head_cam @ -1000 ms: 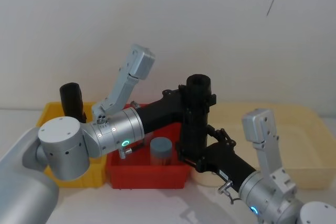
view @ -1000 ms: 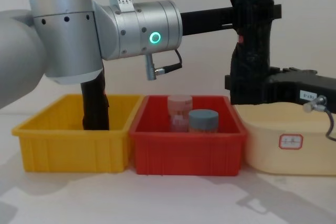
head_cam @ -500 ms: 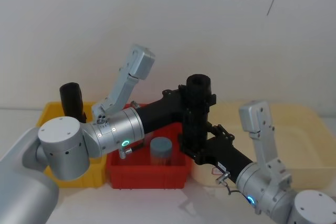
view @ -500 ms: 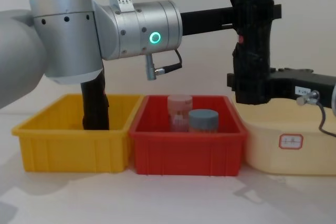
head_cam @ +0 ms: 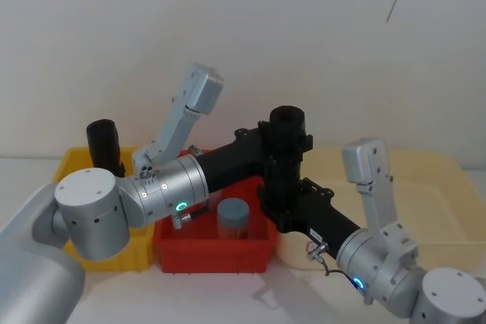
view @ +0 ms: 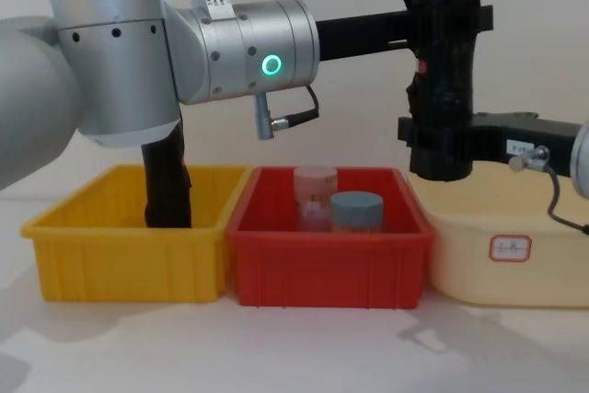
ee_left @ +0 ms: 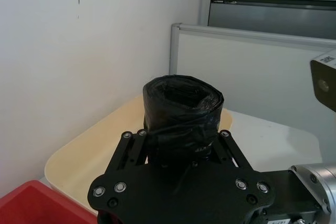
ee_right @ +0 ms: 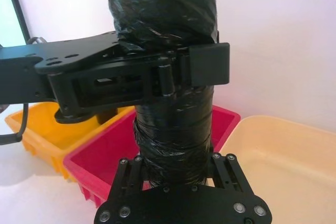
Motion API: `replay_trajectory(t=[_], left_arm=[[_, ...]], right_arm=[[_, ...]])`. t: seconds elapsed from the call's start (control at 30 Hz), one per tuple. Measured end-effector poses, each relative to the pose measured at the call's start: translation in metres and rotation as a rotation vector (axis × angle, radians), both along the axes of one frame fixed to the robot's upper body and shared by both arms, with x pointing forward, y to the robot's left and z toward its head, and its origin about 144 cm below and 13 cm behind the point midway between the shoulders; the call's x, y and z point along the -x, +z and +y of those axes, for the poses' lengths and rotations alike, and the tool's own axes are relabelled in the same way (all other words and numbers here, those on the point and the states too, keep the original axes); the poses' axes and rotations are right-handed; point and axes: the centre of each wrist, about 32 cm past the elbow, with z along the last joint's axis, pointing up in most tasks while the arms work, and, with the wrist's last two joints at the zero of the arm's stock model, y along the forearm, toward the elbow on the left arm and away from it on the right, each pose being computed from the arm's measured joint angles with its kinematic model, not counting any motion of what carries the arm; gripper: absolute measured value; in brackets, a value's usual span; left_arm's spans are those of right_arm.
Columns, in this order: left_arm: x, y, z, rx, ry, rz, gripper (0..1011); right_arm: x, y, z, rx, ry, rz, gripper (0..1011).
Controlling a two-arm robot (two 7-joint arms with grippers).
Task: Pick up the garbage bag with the one hand and transfer it to the other hand.
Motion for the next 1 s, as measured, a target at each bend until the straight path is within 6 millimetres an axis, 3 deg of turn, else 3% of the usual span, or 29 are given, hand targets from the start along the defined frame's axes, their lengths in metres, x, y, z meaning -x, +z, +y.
replay_trajectory(t=[0.43,0.7,1.0], left_arm=[[0.0,0.0,-0.0001,0.0,0.0,-0.001,402],[0.0001,-0.0004,-0.0001,-0.002,0.0,0.001,599],[0.0,-0.0003,-0.0001,-0.002,0.0,0.001,900]], right_arm=[[0.0009,0.0049,0.0027,-0.009,0.011,-0.009,537],[0.0015,0.007,0.0034,-0.014,0.012,-0.012,538],[0.0025,0.0063,0.0025,-0.02,0.011,-0.008,538]])
